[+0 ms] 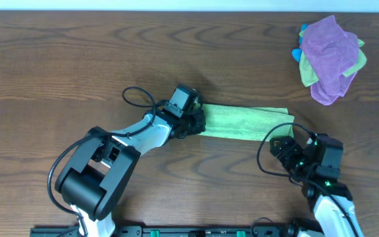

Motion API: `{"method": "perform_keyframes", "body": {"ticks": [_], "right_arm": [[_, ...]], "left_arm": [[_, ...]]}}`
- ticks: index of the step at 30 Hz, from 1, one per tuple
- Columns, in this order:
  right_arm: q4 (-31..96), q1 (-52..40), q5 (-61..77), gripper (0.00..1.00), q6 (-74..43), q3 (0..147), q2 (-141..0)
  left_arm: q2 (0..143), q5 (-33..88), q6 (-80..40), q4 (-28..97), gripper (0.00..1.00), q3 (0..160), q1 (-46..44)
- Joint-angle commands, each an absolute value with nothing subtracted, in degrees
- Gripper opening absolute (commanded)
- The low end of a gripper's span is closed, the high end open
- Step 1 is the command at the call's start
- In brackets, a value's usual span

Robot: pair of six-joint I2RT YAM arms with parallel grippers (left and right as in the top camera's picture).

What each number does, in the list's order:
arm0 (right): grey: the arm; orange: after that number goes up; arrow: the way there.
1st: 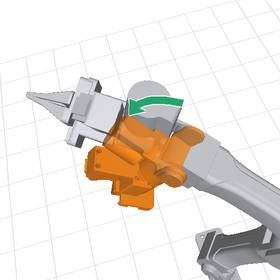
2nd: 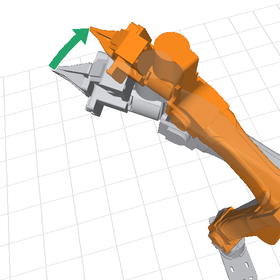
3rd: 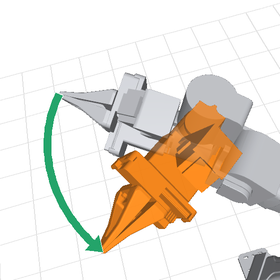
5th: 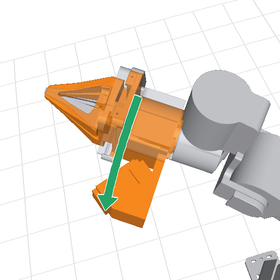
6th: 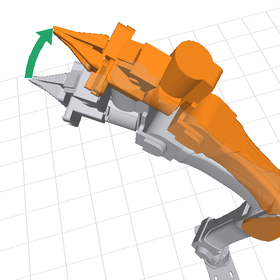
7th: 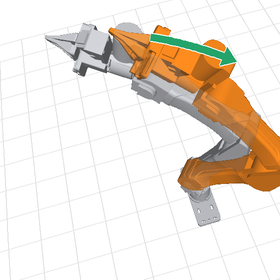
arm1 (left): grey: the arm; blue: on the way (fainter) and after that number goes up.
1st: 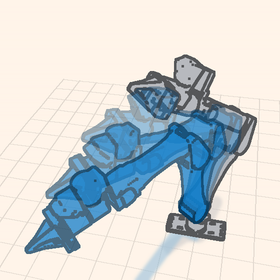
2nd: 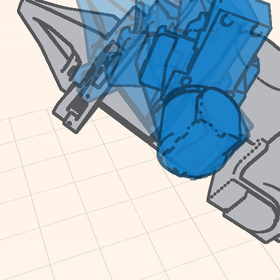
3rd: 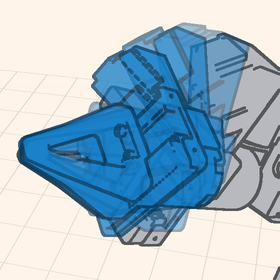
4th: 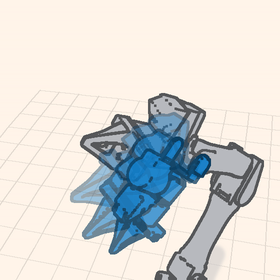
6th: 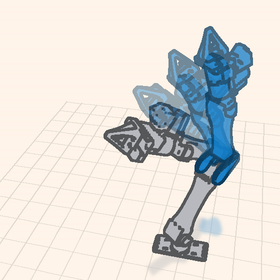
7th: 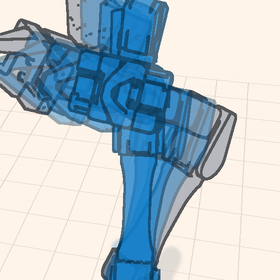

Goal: Fold the cloth
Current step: 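Press the folded strip down and release the right gripper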

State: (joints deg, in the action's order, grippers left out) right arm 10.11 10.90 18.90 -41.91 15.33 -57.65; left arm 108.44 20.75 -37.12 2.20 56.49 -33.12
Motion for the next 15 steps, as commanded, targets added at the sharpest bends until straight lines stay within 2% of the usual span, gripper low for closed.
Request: {"method": "perform_keyframes", "body": {"ticks": [1, 15], "right_arm": [[8.2, 11.4, 17.9, 0.79, -42.8, 14.3, -58.0], [-8.2, 11.4, 16.3, 0.75, -45.0, 14.3, -73.9]], "left_arm": [[109.1, 19.3, -35.5, 3.0, 0.05, 57.7, -33.1], [109.1, 19.3, -35.3, 5.7, 0.06, 57.7, -33.1]]}}
